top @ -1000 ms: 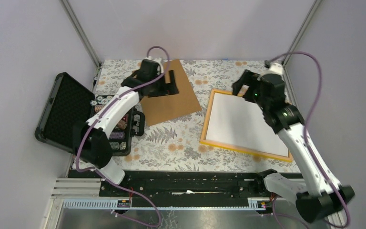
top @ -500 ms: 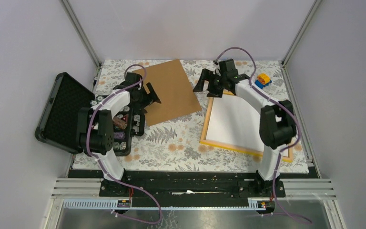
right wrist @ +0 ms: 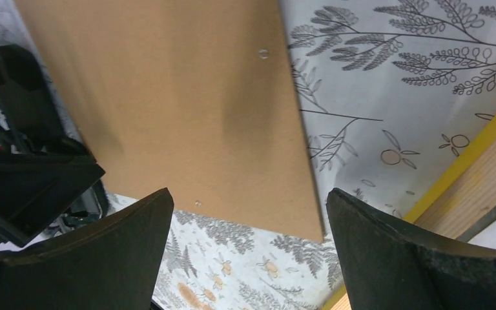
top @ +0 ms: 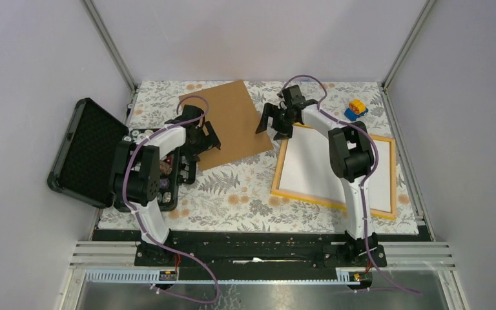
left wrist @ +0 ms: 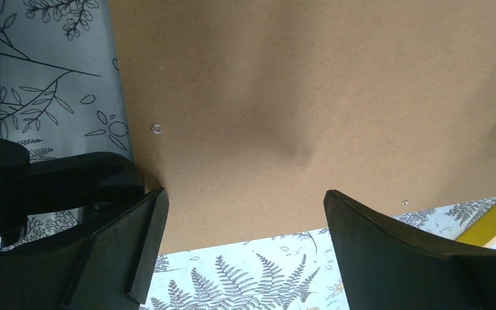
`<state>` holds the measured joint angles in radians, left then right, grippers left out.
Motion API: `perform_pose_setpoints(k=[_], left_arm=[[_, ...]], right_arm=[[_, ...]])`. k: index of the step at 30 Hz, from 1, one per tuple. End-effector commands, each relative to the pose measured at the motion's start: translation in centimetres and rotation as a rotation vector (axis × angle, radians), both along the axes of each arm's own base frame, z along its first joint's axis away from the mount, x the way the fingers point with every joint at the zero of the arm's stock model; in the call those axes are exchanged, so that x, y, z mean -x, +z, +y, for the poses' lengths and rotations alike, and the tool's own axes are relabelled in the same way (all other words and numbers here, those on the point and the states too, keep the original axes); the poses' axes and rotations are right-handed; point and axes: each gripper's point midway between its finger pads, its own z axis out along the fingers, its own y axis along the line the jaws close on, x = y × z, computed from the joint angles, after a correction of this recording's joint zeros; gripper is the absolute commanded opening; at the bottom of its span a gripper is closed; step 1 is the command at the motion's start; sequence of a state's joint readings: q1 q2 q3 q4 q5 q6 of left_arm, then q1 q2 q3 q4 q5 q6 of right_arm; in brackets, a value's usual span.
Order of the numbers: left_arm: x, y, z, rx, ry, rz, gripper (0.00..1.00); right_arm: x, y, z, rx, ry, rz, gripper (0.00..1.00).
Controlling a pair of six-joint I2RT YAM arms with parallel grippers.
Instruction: Put the photo into the frame
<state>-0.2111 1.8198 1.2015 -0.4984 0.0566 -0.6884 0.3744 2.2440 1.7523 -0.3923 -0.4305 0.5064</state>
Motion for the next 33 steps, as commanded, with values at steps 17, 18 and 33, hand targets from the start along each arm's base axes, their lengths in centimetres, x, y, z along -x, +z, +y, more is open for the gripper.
perform_pose_setpoints(k=[17,18,33], left_arm=[[3.5,-5.1,-2.9,0.173,0.028,0.143,0.99],[3.8,-5.1,-3.3,0.178,0.020,0.145,0.99],[9.3,-4.6,-8.6,0.273,-0.124,0.165,0.99]], right_arm=[[3.7,9.4,5.8,-0.455,0.085,0.020,0.82],[4.3,10.9,5.7,-0.477,0.087,0.009,0.82],[12.0,11.2,-1.0,-0.429,-0.061,-0.055,0.87]])
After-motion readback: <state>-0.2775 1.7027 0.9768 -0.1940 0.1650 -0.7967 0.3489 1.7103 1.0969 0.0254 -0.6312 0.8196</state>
